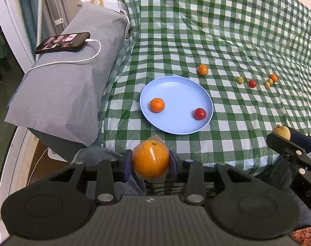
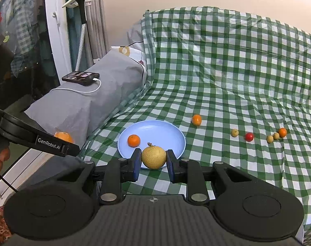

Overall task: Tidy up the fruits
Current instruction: 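Carry both fruits to the blue plate and open both tools over it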

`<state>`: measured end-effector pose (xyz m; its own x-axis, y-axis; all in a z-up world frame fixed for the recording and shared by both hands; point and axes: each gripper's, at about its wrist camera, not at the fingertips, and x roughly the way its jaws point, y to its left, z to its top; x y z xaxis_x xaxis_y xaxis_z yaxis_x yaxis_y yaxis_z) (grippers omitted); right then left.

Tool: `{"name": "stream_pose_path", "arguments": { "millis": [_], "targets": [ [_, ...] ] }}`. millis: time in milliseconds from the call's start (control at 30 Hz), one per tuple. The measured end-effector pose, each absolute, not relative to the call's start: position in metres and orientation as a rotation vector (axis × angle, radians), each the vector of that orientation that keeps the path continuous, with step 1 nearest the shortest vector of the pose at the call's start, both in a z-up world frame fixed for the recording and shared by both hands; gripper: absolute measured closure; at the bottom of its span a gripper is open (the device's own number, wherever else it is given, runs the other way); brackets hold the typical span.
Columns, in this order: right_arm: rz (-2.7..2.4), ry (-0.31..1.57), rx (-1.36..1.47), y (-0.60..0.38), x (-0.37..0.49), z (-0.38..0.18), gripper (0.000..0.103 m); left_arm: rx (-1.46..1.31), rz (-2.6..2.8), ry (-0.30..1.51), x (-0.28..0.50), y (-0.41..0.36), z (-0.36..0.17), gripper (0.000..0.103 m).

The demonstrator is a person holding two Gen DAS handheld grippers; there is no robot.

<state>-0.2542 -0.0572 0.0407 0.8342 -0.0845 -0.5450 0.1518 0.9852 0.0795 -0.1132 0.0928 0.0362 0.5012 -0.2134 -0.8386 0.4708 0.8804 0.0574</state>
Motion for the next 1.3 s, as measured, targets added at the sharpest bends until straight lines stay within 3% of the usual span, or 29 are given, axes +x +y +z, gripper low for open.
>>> {"name": "stream_pose_path", "arguments": {
  "millis": [1300],
  "targets": [
    [-0.118,0.667,0.144,-0.077,-0.192,0.010,0.076,0.324,-0.406,1.046,-0.055,0.063,0.005,0.062]
  ]
}}
